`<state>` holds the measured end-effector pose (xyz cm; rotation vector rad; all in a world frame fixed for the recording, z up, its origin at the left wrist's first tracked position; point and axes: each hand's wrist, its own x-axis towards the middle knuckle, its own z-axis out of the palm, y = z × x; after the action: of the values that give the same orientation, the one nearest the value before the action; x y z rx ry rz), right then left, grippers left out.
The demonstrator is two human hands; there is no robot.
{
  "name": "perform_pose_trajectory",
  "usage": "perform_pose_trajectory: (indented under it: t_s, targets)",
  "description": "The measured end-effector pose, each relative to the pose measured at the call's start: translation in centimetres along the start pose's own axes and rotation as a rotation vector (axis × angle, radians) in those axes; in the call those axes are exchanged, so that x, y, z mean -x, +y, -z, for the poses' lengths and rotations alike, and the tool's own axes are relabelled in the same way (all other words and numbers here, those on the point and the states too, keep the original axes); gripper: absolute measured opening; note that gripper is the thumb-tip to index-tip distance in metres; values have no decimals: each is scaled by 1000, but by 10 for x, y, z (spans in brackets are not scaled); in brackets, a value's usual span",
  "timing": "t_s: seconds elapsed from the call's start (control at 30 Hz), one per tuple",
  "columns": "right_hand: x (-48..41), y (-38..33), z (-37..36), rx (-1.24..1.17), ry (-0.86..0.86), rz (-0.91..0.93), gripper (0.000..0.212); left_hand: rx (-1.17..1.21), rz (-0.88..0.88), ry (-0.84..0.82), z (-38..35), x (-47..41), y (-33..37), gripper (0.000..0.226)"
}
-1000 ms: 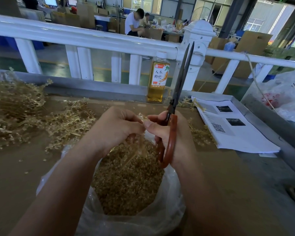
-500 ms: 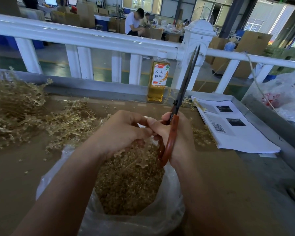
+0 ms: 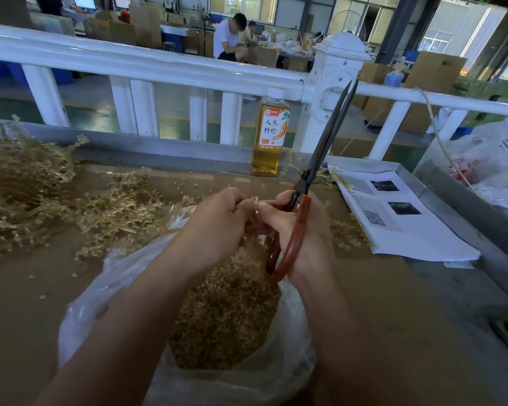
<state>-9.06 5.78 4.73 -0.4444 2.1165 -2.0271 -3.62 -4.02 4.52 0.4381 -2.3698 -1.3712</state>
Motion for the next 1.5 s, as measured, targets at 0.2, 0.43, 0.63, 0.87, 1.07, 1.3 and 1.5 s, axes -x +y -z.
perform_pose_trajectory:
  t_s: [0.2,0.43,0.63,0.87,1.07,1.3,1.5]
  targets:
    - [2,0,-3,-113,-12,3,29,192,93,-11,1,-1,0,26]
    - [2,-1,-3,-155,-19,15,22,114,21,70,1,0,1,24]
    - [8,-2,4,-124,-226,-116,43,225,15,231,11,-2,-1,29]
    - [14,-2,0,288,-469,-50,41,308,36,311,16,-5,-1,30]
    - [14,0,-1,376,-617,-11,38,336,27,346,17,-6,-2,32]
    - [13,2,2,422,-676,-45,32,329,41,381,22,-7,-3,34]
    - [13,0,1,427,-686,-100,30,359,7,405,24,-7,-3,34]
